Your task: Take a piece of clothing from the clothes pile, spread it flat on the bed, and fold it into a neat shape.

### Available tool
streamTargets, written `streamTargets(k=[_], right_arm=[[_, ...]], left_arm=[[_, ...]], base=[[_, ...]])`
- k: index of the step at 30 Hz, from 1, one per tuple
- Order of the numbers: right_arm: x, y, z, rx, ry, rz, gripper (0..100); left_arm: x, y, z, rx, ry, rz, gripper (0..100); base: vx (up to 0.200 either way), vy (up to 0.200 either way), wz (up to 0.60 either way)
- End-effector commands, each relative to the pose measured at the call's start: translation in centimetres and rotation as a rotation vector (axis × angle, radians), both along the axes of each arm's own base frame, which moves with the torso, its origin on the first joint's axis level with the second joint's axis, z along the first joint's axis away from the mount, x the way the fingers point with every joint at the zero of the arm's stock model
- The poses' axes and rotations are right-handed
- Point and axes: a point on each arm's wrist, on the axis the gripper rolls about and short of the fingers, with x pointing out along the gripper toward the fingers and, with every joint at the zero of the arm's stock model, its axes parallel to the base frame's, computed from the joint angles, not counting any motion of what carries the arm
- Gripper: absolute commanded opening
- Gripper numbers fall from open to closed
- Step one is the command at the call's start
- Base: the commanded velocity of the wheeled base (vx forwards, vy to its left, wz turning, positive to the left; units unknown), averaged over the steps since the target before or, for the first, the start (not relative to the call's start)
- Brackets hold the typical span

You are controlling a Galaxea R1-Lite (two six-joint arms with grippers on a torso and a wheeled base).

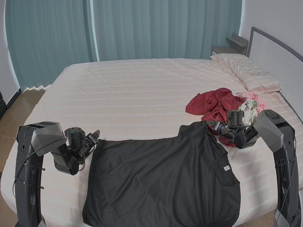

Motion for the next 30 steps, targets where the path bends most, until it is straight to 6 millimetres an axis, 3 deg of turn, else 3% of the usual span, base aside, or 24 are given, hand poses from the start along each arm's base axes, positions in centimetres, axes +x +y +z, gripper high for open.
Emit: streamTargets(k=[1, 7, 8, 9, 13, 17, 18, 26, 30], right_arm=[[-4.5, -0.9, 3.7, 0.014, -0.036, -0.014, 100], [-10.2, -1.1, 4.8, 0.011, 0.018, -0.011, 100], [-10.3, -1.1, 4.7, 0.010, 0.021, -0.012, 100], [-12.2, -1.2, 5.3, 0.033, 0.041, -0.020, 100], [-15.5, -1.1, 6.4, 0.111, 0.041, -0.052, 100], [-18.4, -1.2, 6.2, 0.126, 0.088, -0.053, 100], [-20.0, -0.9, 5.8, 0.133, 0.125, -0.045, 100], [-23.1, 0.1, 4.6, 0.265, 0.171, -0.073, 100], [-23.8, 0.1, 4.4, 0.273, 0.197, -0.059, 100]], left_arm=[[-3.2, -0.1, 4.8, -0.033, -0.027, -0.004, 100], [-6.5, -0.7, 6.1, -0.034, 0.021, -0.030, 100], [-6.6, -0.7, 6.1, -0.033, 0.021, -0.031, 100], [-8.2, -1.2, 6.2, -0.044, 0.056, -0.049, 100], [-11.5, -2.9, 6.1, -0.111, 0.130, -0.083, 100], [-14.1, -3.9, 5.6, -0.140, 0.182, -0.118, 100], [-15.4, -4.3, 5.2, -0.140, 0.207, -0.150, 100], [-18.6, -4.3, 3.9, -0.112, 0.313, -0.181, 100], [-19.0, -4.3, 3.8, -0.097, 0.328, -0.190, 100]], base=[[0.000, 0.000, 0.00], [-0.167, 0.000, 0.00], [-0.200, 0.000, 0.00], [-0.200, 0.000, 0.00], [-0.200, 0.000, 0.00], [-0.200, 0.000, 0.00], [-0.200, 0.000, 0.00], [-0.200, 0.000, 0.00], [-0.150, 0.000, 0.00]])
